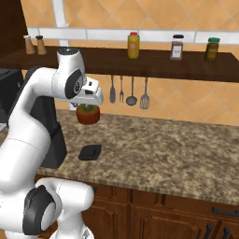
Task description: Close the lid blender by securely placing the lid on top.
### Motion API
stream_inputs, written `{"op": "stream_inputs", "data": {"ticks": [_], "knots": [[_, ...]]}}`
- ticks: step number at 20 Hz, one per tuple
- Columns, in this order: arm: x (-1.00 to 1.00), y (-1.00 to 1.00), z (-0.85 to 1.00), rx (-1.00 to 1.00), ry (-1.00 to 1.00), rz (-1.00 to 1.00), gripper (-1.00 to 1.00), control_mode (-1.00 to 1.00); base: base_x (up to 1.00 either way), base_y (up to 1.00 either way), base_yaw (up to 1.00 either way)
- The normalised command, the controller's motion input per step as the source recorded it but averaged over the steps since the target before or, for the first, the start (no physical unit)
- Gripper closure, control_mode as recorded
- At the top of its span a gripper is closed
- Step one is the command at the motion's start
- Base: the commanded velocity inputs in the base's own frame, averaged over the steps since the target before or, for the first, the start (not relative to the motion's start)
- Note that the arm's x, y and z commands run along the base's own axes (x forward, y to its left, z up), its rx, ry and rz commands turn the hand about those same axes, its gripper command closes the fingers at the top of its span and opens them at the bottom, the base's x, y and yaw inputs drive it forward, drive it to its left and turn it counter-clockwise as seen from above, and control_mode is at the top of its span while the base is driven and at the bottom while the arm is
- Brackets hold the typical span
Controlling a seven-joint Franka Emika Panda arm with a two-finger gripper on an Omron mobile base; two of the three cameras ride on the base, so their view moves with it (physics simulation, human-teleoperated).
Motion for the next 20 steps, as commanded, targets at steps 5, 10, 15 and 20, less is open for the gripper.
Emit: {"op": "stream_inputs", "data": {"ticks": [5, 10, 15, 20], "knots": [[-0.15, 0.00, -0.26, -0.01, 0.02, 0.00, -1.00, -1.00, 0.00, 0.00, 0.00], [-0.02, -0.01, -0.76, -0.03, 0.00, 0.00, -1.00, -1.00, 0.00, 0.00, 0.00], [0.00, 0.00, -0.41, 0.03, 0.00, 0.00, -1.00, -1.00, 0.00, 0.00, 0.00], [0.02, 0.00, -0.44, 0.10, 0.00, 0.00, -1.00, -1.00, 0.00, 0.00, 0.00]]}}
